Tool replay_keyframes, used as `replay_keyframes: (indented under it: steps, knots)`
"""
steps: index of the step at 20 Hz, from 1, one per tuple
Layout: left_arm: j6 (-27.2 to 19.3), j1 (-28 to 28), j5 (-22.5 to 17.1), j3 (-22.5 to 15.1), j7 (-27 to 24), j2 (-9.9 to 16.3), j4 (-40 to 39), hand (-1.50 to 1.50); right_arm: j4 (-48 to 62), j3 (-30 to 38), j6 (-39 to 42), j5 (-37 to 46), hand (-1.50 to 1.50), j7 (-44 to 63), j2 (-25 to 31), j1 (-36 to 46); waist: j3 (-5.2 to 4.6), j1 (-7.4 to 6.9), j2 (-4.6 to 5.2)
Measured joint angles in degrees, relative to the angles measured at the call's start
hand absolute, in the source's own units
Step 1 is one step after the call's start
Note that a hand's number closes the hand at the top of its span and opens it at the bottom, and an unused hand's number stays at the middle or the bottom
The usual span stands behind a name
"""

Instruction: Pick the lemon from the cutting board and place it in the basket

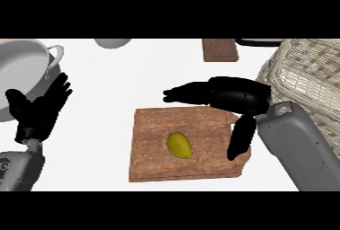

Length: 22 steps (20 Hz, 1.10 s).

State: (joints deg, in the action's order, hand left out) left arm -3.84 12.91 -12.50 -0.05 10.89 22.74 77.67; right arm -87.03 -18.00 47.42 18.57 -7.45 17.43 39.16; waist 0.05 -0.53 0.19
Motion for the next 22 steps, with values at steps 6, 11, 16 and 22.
replay_keyframes:
  steps: [6, 11, 16, 22]
  knots:
    - [0.80, -0.68, 0.76, 0.62, 0.27, -0.55, 0.56, 0.00, 7.30, -3.26, -8.72, 6.93, -1.50, -6.79, -6.09, -3.55, -0.02, -0.09, -0.03]
    - [1.26, -1.60, 1.91, 1.14, 0.08, -1.83, 1.27, 0.00, 12.95, -4.80, -12.18, 11.84, -1.50, -9.18, -10.35, -3.75, -0.04, 0.02, -0.09]
    - [1.76, -1.61, 2.51, 1.93, 1.26, -2.10, 2.43, 0.00, 19.88, -7.60, -16.27, 18.37, -1.50, -12.20, -12.62, -3.59, -0.04, 0.01, -0.10]
    - [2.90, -2.25, 3.09, 3.60, 2.06, -2.47, 3.30, 0.00, 24.74, -7.59, -17.12, 23.77, -1.50, -15.95, -12.71, -2.84, -0.04, 0.14, -0.13]
